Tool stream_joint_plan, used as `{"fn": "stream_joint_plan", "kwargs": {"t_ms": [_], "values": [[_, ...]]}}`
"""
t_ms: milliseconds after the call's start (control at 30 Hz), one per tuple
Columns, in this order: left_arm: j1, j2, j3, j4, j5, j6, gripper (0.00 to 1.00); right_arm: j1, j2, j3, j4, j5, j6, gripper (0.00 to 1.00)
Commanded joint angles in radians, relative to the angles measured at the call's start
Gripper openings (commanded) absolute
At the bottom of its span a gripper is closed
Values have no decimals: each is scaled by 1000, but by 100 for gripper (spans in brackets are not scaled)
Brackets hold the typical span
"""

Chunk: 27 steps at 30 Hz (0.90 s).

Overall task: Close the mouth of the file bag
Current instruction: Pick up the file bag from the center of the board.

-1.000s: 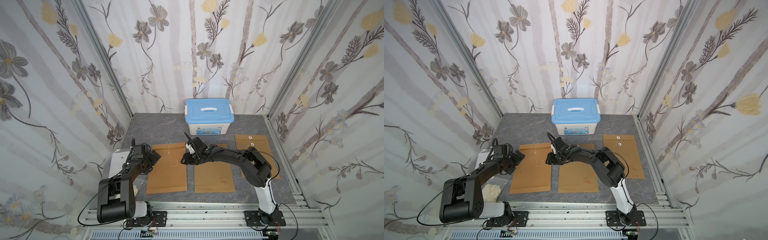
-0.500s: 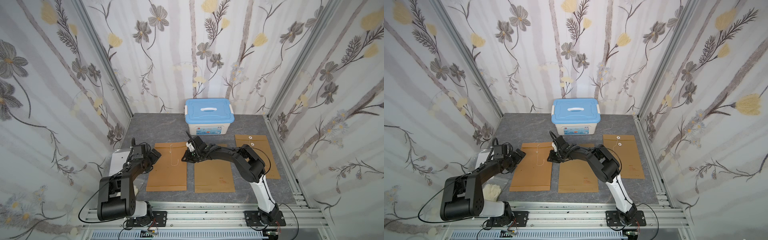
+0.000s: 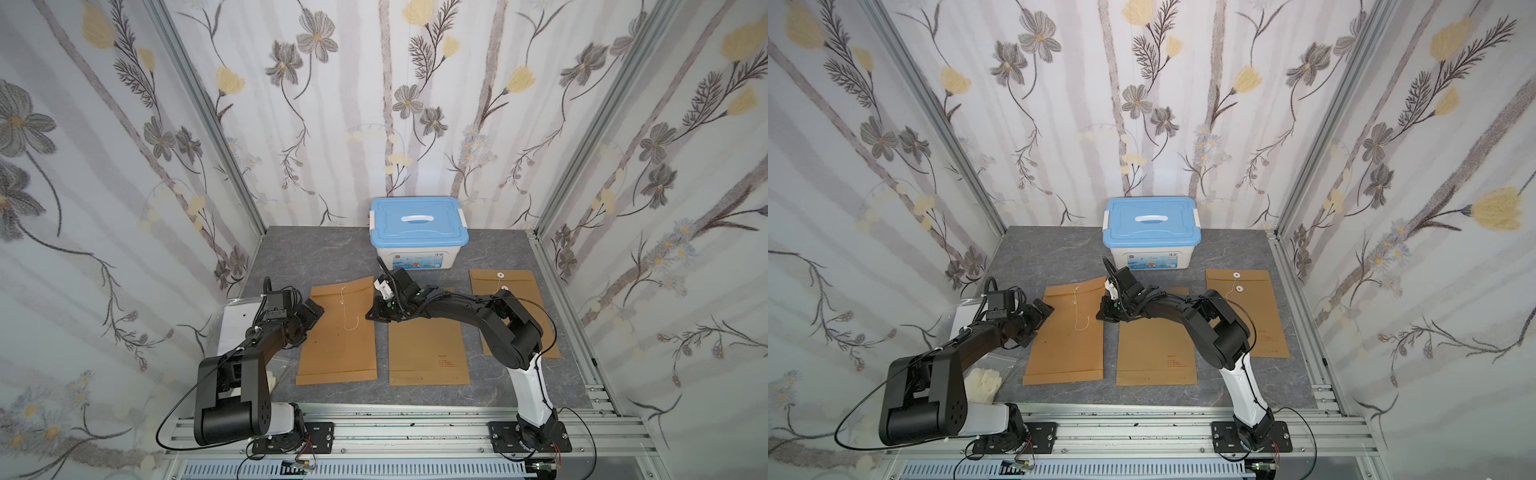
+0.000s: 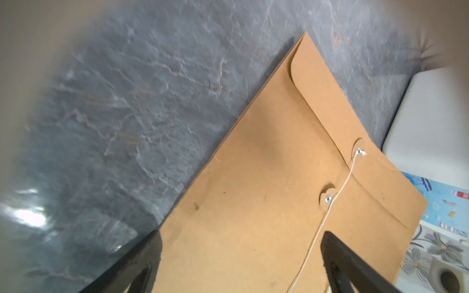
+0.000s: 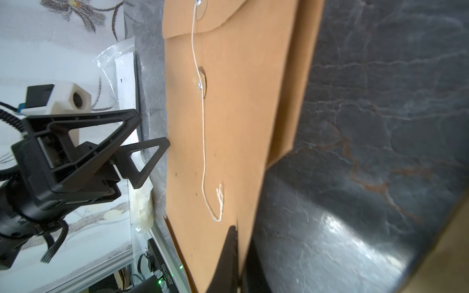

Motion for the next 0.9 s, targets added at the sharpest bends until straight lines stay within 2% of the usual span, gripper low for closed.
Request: {"fn": "stream_joint_plan", "kwargs": {"t_ms": [0, 367, 567, 667, 733, 867], "values": [[0, -8, -10, -6, 71, -24, 100, -21, -66, -37, 67, -34, -19, 0], [-24, -62, -40, 316, 284, -93, 97, -177, -218, -177, 48, -265, -168, 0], [-48, -38, -54, 455, 366, -163, 97, -261, -354, -247, -35, -355, -282, 0], [-82, -15, -44, 511, 381, -174, 96, -295, -404, -262, -105, -384, -346, 0], [-120, 8, -29, 573, 398, -200, 97, -325, -434, -291, -81, -422, -342, 0], [-184, 90, -5, 781, 442, -333, 94, -381, -509, -347, -20, -485, -313, 0]]}}
